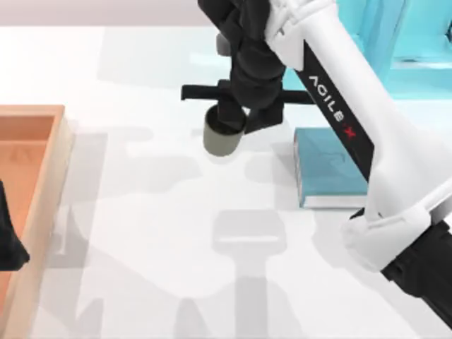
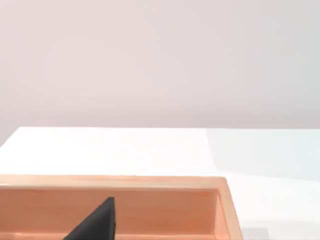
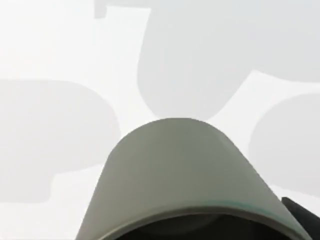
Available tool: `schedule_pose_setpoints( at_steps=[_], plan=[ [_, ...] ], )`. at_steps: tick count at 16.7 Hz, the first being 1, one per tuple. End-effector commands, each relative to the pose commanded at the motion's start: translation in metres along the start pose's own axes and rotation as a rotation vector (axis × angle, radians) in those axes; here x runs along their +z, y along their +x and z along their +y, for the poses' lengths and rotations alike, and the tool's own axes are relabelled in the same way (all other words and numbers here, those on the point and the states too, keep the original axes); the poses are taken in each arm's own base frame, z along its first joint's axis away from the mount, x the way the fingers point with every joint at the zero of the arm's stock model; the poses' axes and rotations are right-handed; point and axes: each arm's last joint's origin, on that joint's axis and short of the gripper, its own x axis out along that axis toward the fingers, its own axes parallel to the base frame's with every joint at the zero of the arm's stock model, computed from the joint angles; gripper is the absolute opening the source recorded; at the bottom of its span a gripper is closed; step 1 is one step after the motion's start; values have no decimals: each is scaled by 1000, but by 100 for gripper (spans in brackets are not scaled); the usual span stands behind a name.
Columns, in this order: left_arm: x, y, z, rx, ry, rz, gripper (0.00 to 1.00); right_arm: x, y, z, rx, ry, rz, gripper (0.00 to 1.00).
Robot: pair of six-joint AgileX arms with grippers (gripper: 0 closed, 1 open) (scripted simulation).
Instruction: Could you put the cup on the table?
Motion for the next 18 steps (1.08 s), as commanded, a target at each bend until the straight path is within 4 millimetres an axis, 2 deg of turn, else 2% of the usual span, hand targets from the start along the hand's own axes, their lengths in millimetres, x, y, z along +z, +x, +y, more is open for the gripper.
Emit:
schedule_pose_setpoints(
  at_steps=[12, 18],
  plan=[
    [0, 0, 0, 0, 0, 0, 100, 0, 0, 0, 0, 0, 0, 98],
    [0, 0, 0, 0, 0, 0, 100, 0, 0, 0, 0, 0, 0, 100]
  ],
)
